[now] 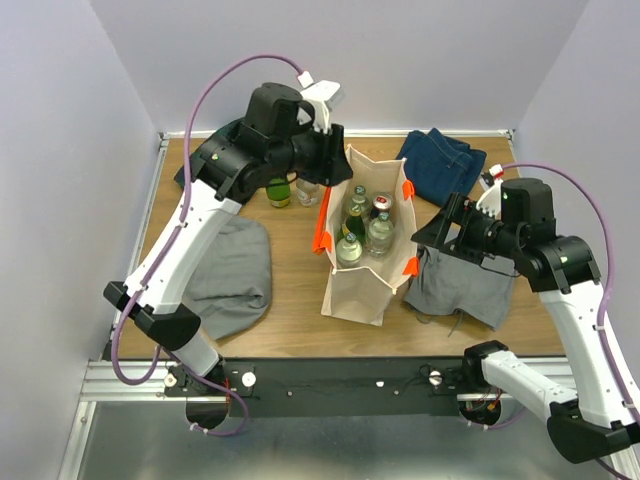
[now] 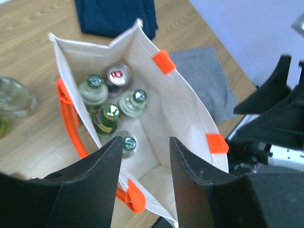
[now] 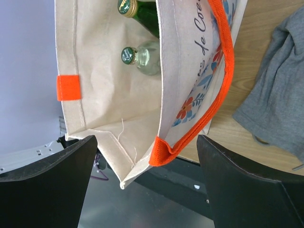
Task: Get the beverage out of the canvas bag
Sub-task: Take out the drink from the canvas bag.
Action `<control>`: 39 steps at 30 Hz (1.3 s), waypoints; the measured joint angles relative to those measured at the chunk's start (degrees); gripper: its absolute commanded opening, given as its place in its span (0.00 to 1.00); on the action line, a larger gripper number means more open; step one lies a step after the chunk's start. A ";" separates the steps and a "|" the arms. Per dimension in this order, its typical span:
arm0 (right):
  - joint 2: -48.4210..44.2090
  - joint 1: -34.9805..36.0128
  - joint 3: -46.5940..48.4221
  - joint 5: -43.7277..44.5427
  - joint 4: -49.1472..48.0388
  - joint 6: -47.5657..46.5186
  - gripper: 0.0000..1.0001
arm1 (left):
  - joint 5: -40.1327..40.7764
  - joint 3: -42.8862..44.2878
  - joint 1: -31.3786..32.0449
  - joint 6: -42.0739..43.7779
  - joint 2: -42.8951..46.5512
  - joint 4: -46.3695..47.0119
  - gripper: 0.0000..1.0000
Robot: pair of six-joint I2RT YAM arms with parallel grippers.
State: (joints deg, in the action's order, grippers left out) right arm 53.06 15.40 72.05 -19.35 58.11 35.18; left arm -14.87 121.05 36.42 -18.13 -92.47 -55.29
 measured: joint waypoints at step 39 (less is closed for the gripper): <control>7.76 0.00 3.61 0.46 -1.86 -1.20 0.94 | 12.39 -15.65 9.46 0.00 -10.03 -4.96 0.58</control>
State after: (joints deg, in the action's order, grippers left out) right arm 60.82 15.40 75.66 -18.90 56.25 33.98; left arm -2.48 105.41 45.89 -18.13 -102.50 -60.25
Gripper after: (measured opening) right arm 0.940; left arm 0.597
